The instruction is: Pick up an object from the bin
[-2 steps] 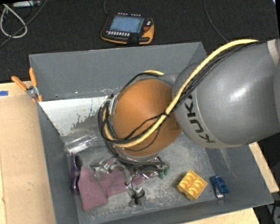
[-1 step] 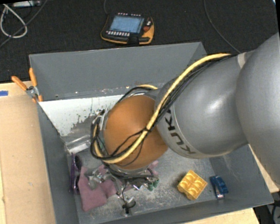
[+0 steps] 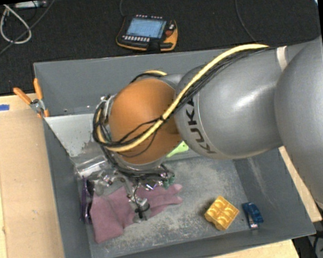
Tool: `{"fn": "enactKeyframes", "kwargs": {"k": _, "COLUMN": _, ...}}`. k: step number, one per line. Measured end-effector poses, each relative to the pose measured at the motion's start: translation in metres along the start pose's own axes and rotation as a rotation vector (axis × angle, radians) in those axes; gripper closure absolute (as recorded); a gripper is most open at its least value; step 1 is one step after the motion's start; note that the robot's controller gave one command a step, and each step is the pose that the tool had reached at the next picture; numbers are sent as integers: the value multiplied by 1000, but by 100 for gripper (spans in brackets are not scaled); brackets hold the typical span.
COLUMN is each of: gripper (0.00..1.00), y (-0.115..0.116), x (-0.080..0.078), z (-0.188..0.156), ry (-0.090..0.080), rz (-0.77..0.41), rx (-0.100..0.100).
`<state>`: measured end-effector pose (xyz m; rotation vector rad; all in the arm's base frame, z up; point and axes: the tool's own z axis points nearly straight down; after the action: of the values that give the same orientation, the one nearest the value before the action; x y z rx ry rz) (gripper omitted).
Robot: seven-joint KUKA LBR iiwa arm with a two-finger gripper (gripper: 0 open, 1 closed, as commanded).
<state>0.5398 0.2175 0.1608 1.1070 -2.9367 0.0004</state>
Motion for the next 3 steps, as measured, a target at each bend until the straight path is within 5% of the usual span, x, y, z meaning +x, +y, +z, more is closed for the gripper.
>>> {"fn": "enactKeyframes", "kwargs": {"k": 1, "gripper": 0, "y": 22, "x": 48, "z": 61, "ry": 8, "rz": 97, "rx": -6}}
{"fn": "enactKeyframes", "kwargs": {"k": 2, "gripper": 100, "y": 10, "x": -6, "z": 40, "ry": -12, "rz": -51, "rx": 2}}
{"fn": "enactKeyframes", "kwargs": {"k": 3, "gripper": 0, "y": 10, "x": -6, "z": 40, "ry": -11, "rz": -49, "rx": 2}}
